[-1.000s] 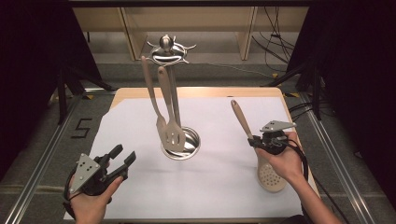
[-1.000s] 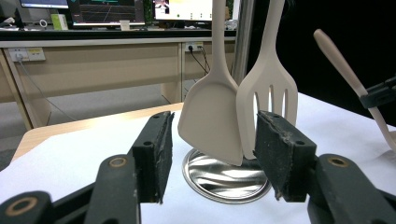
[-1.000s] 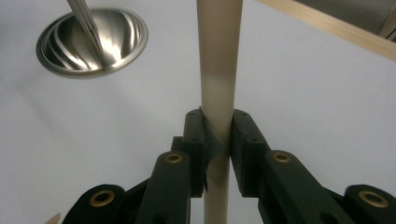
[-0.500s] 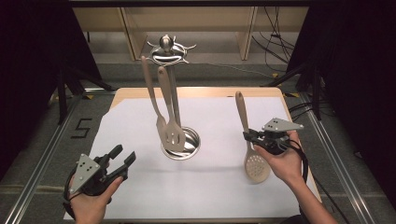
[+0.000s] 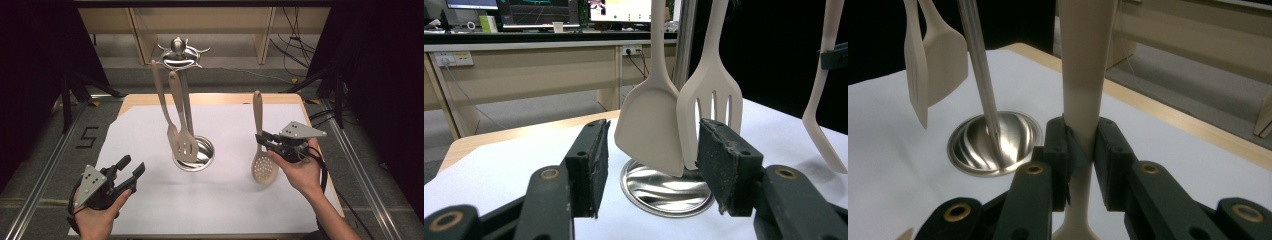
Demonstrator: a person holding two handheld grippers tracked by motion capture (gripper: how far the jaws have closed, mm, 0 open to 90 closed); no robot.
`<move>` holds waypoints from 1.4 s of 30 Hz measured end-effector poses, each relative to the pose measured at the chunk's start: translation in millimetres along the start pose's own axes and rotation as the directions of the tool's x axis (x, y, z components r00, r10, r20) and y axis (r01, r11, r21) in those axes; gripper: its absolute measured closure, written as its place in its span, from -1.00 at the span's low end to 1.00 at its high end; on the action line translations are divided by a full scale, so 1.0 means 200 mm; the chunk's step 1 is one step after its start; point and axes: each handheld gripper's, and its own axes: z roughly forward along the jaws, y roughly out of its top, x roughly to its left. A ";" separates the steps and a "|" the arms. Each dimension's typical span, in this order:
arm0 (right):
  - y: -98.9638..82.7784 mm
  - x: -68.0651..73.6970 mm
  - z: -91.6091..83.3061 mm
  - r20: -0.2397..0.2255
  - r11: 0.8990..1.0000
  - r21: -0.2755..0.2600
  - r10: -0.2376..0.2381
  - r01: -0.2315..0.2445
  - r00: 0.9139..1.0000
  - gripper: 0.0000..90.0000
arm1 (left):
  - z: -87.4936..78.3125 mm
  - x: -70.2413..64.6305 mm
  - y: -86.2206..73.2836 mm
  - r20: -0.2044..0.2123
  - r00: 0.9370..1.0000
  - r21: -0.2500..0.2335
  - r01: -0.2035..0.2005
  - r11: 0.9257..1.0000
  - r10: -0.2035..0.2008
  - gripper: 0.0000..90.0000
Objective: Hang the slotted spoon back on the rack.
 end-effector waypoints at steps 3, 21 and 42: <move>0.02 0.02 0.01 -0.002 1.000 -0.017 -0.008 0.008 1.000 0.74 | 0.00 0.00 0.00 -0.002 1.000 -0.001 0.003 1.000 -0.003 0.01; 0.12 0.07 0.04 -0.048 0.997 -0.063 -0.048 0.045 0.998 0.74 | 0.00 0.00 0.00 0.001 1.000 -0.001 0.000 1.000 0.000 0.01; 0.18 0.09 0.05 -0.047 0.993 -0.102 -0.056 0.051 0.997 0.74 | 0.00 0.00 0.01 -0.005 1.000 -0.003 0.002 1.000 -0.002 0.01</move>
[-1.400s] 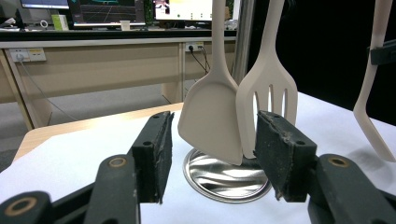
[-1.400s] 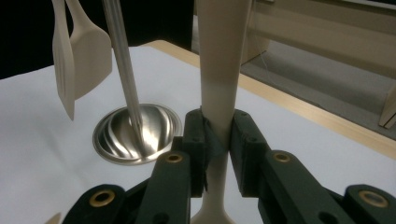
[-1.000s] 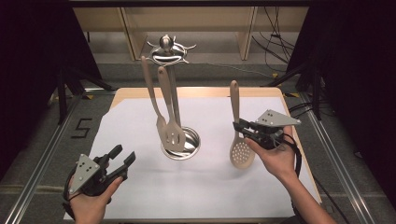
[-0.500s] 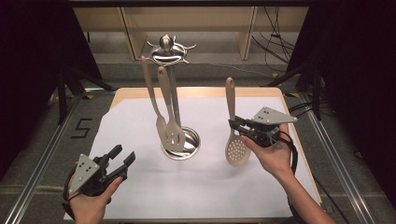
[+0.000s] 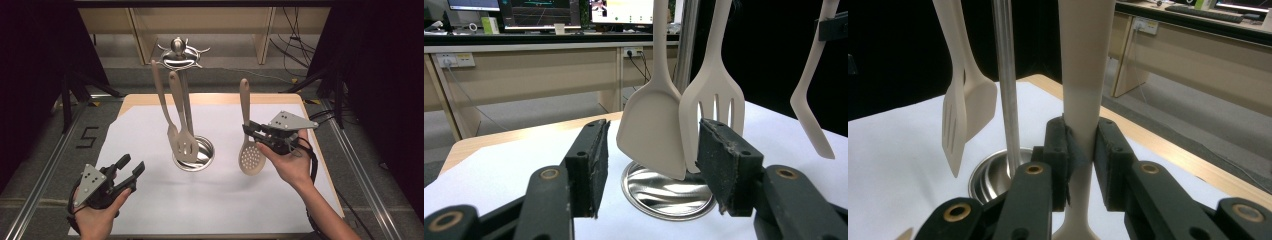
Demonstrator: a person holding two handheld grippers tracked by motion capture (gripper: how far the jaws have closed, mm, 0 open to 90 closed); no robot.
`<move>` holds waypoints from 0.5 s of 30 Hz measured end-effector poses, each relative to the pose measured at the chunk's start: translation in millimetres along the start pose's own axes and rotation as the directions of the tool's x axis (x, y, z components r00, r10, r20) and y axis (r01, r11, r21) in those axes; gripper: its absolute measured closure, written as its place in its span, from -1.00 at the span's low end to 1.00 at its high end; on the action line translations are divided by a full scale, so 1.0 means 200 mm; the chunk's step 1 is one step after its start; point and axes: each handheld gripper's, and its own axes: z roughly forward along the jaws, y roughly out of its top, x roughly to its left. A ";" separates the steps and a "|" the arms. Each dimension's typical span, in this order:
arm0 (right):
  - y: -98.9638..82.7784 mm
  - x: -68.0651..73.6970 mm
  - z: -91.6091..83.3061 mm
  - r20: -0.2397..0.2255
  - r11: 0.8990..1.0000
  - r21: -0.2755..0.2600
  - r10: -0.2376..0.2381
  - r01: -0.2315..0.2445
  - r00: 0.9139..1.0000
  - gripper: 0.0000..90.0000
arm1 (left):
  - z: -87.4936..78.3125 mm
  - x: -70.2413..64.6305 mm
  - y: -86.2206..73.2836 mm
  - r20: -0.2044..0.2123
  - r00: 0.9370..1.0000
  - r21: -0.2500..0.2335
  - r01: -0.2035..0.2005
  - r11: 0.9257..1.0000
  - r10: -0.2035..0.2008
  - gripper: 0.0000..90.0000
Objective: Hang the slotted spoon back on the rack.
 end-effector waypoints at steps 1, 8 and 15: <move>0.00 0.00 0.00 0.004 1.000 -0.008 -0.004 0.004 1.000 0.73 | 0.00 0.00 0.00 0.000 1.000 0.000 0.000 1.000 0.000 0.01; 0.01 0.01 0.01 -0.026 1.000 0.000 -0.003 0.003 1.000 0.73 | 0.01 0.00 0.00 0.001 1.000 -0.003 0.002 1.000 -0.002 0.01; 0.02 0.04 0.02 -0.021 1.000 0.001 -0.001 0.001 1.000 0.74 | 0.01 -0.01 0.00 0.011 1.000 -0.003 0.002 1.000 -0.002 0.01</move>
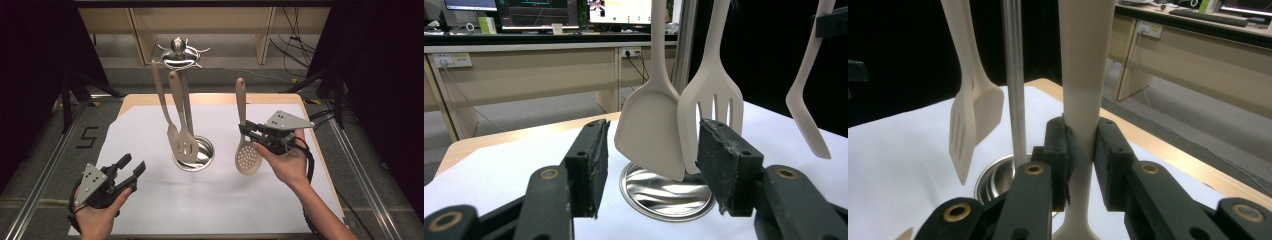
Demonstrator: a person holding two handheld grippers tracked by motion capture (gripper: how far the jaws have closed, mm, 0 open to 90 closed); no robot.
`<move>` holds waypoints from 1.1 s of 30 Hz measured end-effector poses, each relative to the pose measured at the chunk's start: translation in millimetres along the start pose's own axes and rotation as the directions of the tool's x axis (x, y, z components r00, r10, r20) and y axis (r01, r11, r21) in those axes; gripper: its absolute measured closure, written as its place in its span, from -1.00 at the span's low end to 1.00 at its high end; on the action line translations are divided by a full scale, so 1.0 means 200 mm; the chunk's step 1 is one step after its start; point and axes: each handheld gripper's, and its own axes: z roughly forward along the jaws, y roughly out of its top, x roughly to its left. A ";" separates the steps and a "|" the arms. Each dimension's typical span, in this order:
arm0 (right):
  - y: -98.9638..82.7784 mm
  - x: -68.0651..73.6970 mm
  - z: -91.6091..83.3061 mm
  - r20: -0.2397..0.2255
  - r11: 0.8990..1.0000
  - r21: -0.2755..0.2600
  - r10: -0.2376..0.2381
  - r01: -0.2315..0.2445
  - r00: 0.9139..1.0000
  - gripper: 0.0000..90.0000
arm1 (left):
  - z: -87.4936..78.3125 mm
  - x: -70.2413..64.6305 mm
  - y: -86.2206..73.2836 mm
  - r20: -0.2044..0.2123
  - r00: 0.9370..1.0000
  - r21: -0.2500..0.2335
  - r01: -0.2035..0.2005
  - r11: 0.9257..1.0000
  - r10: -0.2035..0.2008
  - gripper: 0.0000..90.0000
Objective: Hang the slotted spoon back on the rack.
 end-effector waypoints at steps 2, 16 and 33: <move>0.00 0.00 0.00 0.005 1.000 -0.003 -0.019 0.019 1.000 0.73 | 0.00 0.00 0.00 0.002 1.000 0.000 0.002 1.000 -0.002 0.01; 0.04 0.04 0.02 -0.014 1.000 -0.013 -0.020 0.020 1.000 0.73 | 0.00 -0.01 0.00 0.004 1.000 0.001 -0.001 1.000 0.001 0.01; 0.09 0.06 0.06 -0.023 0.999 -0.013 -0.035 0.035 0.999 0.73 | 0.00 0.00 0.00 0.006 1.000 0.002 -0.003 1.000 0.003 0.00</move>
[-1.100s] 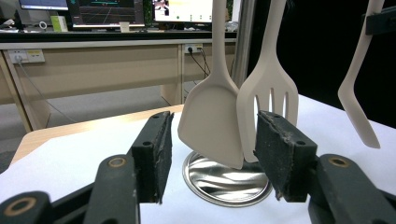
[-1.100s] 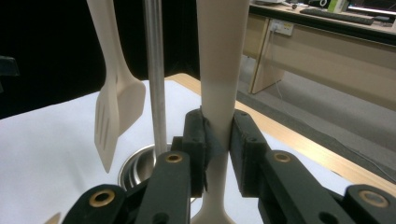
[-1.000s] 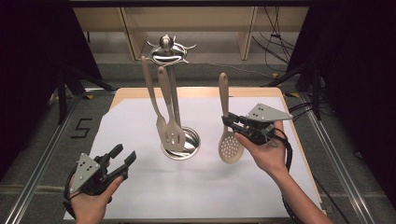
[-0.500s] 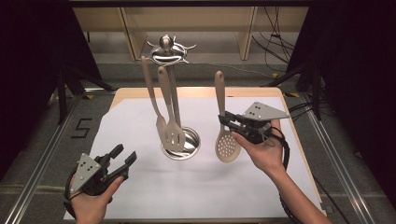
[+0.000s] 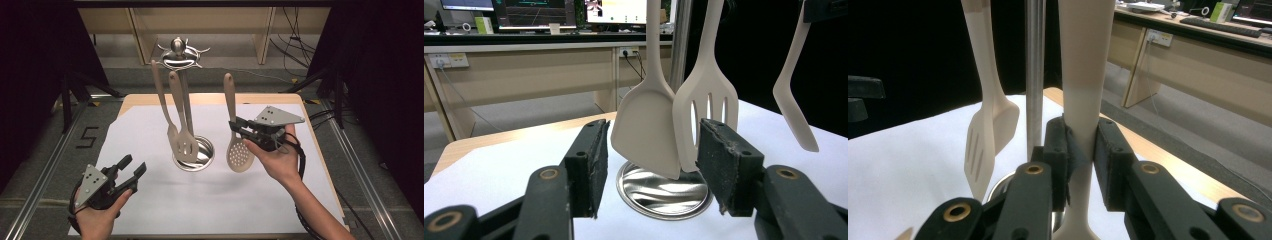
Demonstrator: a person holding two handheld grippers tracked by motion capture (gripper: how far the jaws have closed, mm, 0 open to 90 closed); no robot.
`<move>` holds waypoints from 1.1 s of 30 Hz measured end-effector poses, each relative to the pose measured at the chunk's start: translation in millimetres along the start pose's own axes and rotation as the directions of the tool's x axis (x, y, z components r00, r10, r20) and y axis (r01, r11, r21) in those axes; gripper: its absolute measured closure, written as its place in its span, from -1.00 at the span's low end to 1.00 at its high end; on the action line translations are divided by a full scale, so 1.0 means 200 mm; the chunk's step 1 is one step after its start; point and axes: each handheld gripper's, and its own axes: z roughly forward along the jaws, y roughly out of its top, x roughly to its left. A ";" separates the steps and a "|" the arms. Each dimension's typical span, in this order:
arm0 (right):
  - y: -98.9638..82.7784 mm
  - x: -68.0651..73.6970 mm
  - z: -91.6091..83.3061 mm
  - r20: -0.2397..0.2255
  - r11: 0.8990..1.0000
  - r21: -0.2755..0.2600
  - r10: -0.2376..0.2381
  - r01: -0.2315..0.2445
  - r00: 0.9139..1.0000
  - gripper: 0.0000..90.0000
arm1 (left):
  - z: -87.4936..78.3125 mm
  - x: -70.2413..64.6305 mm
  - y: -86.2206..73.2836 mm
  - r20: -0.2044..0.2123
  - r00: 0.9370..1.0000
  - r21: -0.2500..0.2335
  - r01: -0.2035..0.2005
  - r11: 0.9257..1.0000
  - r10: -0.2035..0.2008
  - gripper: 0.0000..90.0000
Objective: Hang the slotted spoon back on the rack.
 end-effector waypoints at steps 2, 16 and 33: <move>0.00 0.01 0.01 -0.010 1.000 0.001 0.008 -0.008 1.000 0.73 | 0.01 0.00 0.00 0.007 1.000 -0.015 0.004 1.000 -0.004 0.00; 0.02 0.02 0.03 0.001 1.000 -0.023 0.000 0.000 1.000 0.73 | 0.00 0.00 0.00 0.000 1.000 -0.001 -0.001 1.000 0.001 0.00; 0.05 0.02 0.07 -0.029 1.000 -0.009 0.006 -0.006 1.000 0.73 | 0.00 0.00 0.00 0.003 1.000 -0.005 0.000 1.000 0.000 0.00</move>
